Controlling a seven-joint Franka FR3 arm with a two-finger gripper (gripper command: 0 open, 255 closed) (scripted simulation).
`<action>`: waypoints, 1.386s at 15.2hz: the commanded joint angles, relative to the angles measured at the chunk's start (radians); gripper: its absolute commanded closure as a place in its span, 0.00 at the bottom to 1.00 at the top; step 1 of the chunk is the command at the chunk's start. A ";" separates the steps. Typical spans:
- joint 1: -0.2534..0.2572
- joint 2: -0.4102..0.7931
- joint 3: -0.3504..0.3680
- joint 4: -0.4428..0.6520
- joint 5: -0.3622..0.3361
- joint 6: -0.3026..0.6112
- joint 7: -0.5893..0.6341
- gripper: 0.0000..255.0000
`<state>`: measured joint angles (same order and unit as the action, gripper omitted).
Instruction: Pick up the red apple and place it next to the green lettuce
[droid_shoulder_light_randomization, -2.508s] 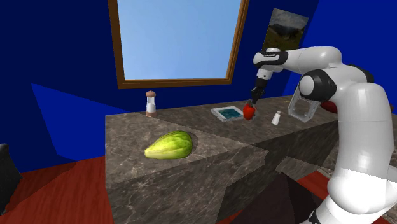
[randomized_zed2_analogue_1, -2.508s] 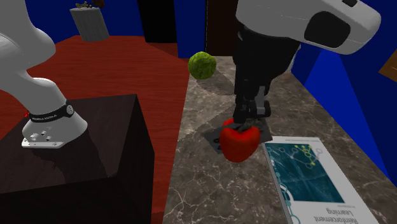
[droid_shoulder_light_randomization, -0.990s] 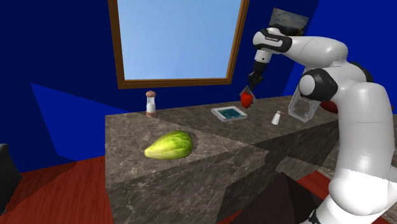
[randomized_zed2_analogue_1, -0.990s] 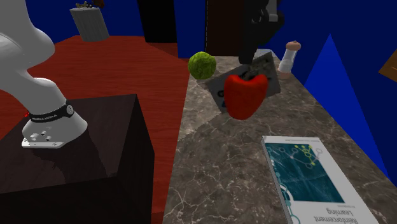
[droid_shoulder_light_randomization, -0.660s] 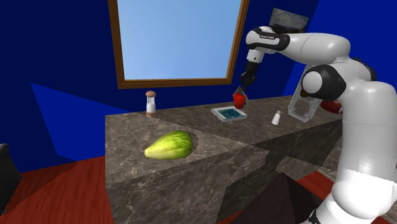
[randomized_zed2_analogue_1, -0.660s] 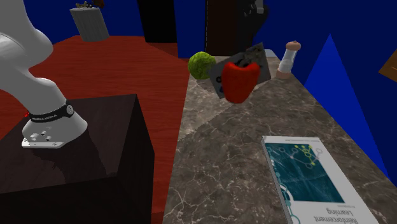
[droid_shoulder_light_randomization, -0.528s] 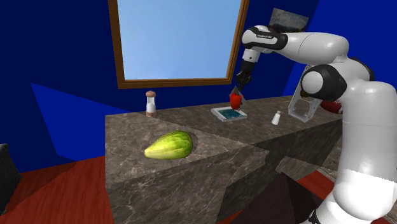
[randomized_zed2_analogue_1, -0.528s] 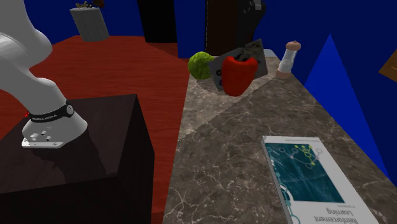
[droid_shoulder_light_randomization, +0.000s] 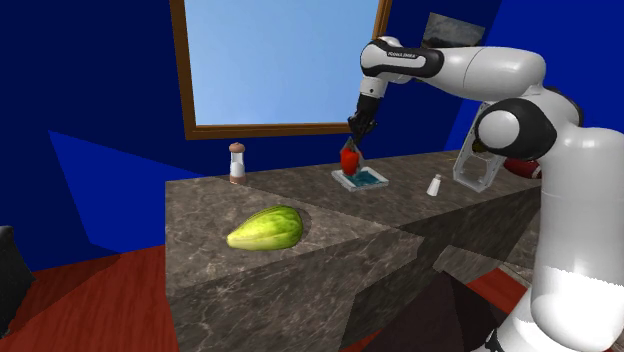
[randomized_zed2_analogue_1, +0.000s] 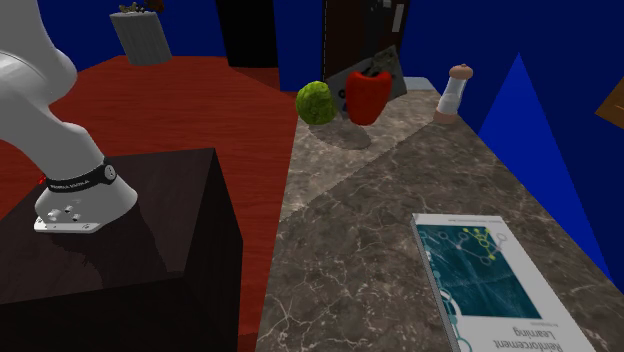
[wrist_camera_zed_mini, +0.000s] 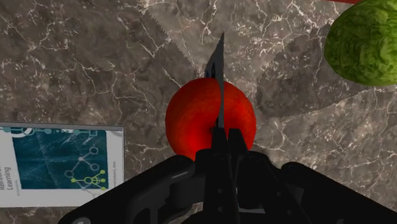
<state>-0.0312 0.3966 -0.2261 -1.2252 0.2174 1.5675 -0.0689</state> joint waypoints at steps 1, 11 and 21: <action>0.030 0.012 0.013 0.021 -0.001 -0.002 0.046 1.00; 0.135 0.075 0.058 0.089 -0.005 0.016 0.196 1.00; 0.148 0.051 0.058 -0.083 -0.006 0.162 0.176 1.00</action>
<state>0.1153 0.4483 -0.1679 -1.2931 0.2115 1.7154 0.1092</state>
